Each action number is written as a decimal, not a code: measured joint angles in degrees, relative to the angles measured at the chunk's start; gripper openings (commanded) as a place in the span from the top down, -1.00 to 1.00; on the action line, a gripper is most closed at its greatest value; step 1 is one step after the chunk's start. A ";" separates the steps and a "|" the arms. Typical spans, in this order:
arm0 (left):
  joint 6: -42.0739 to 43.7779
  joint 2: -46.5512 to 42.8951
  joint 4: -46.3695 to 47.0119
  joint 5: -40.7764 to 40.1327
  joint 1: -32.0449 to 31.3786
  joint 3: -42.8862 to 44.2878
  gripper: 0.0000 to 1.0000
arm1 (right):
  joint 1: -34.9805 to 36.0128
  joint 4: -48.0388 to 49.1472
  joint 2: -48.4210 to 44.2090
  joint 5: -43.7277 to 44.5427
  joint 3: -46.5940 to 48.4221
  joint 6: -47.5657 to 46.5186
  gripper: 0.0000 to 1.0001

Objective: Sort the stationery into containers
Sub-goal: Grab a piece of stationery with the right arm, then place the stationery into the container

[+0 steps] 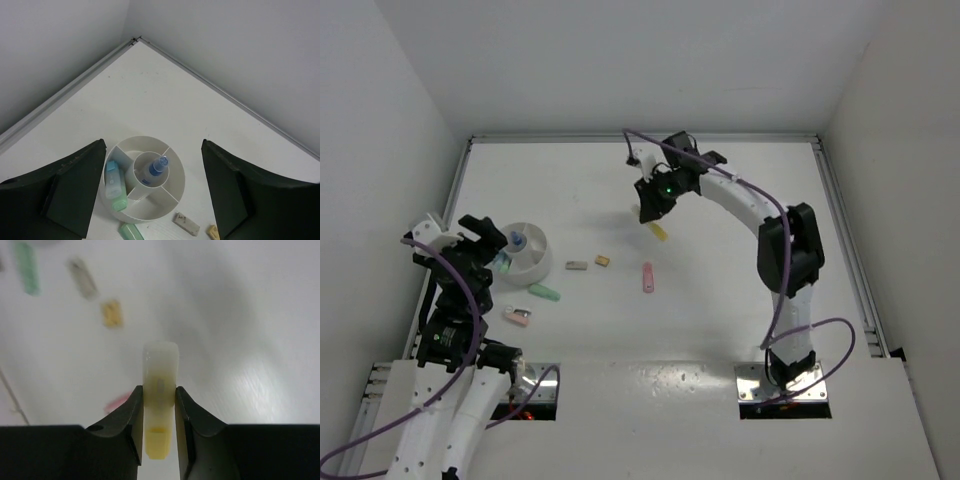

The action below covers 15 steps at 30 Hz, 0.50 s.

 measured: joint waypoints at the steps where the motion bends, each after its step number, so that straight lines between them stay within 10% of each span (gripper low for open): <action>1: 0.00 0.00 0.04 0.00 0.24 0.00 -0.66 | 0.52 1.68 -1.92 -2.05 0.74 0.20 1.00; 6: -0.02 -0.31 0.17 -2.19 1.01 -0.37 -0.66 | 5.03 22.32 -7.54 -16.61 3.26 6.73 1.00; 15: -0.85 -6.62 -0.07 -8.94 1.05 -1.51 -0.66 | 14.25 39.54 8.44 -21.62 20.98 19.82 1.00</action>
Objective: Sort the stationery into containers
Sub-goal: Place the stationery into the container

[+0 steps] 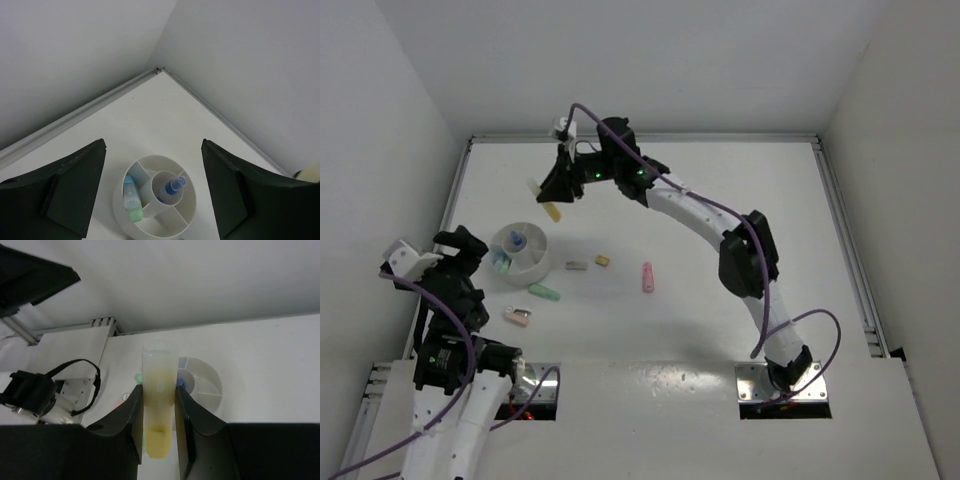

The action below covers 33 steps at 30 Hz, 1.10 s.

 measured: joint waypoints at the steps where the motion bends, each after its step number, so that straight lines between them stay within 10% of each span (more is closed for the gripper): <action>1: -0.44 -1.09 0.07 -1.11 0.00 -0.20 -0.66 | 0.79 1.66 1.42 -0.13 -0.09 1.29 1.00; 17: -2.03 -8.13 0.39 -5.75 0.02 -1.73 -0.66 | 11.21 31.45 19.37 -3.85 11.82 14.53 1.00; 33: -2.21 -9.44 0.50 -5.81 0.02 -1.79 -0.66 | 16.41 39.45 30.38 12.39 15.15 -3.06 1.00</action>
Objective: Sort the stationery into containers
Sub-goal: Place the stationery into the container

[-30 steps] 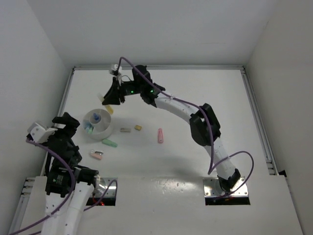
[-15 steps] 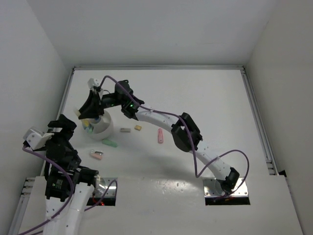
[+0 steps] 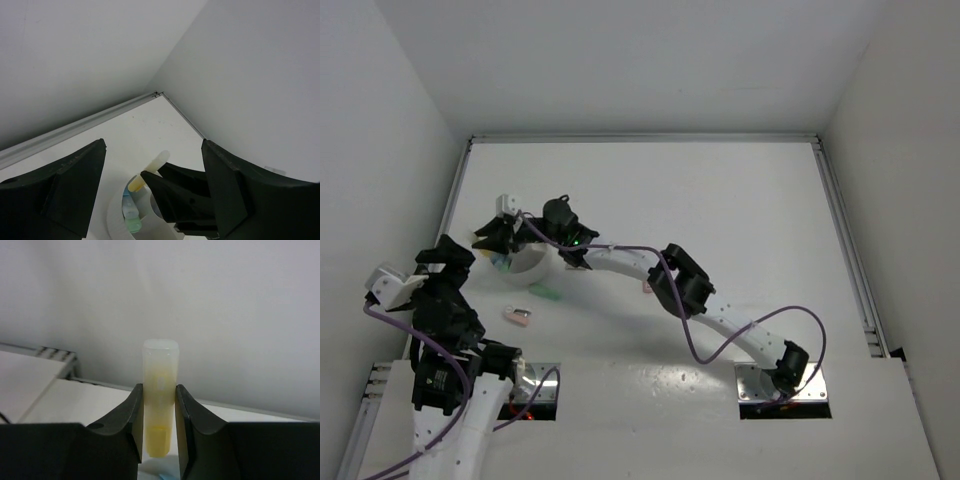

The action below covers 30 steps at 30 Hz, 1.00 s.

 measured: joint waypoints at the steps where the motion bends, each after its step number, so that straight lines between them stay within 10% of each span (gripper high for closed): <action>1: 0.02 -0.02 -0.02 0.02 0.00 0.00 -0.66 | 0.00 0.20 0.92 1.36 0.55 -1.31 1.00; 30: 0.24 -0.04 0.83 0.07 0.00 0.00 -0.66 | 0.07 7.26 1.90 7.08 -2.95 -8.94 1.00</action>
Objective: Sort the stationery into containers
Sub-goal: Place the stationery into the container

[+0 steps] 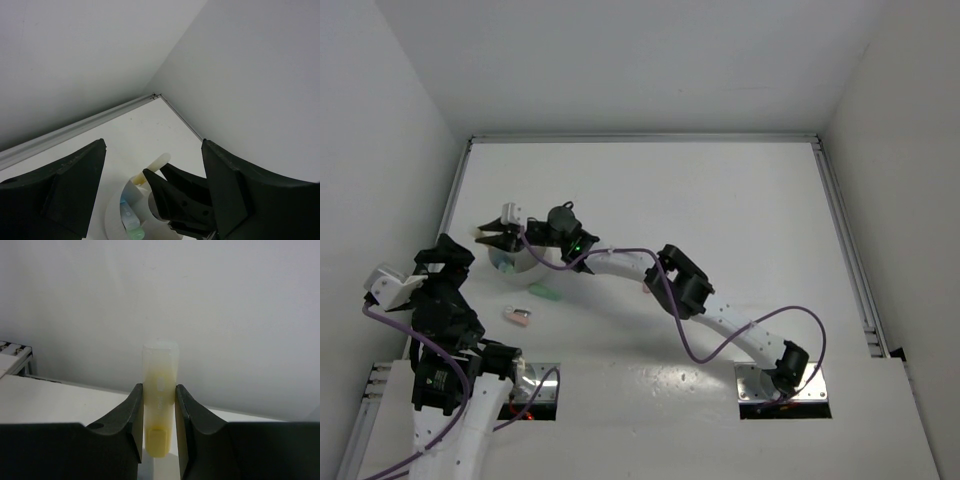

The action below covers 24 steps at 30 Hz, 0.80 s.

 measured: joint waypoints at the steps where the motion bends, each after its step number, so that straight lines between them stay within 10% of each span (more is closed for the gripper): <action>1: 0.00 0.00 0.02 0.00 0.00 0.00 -0.66 | 0.00 -0.20 -0.20 -0.17 -0.13 0.11 1.00; 24: 0.37 0.00 0.22 0.09 0.00 0.00 -0.66 | 1.07 -3.52 -6.32 -3.89 -6.32 3.65 1.00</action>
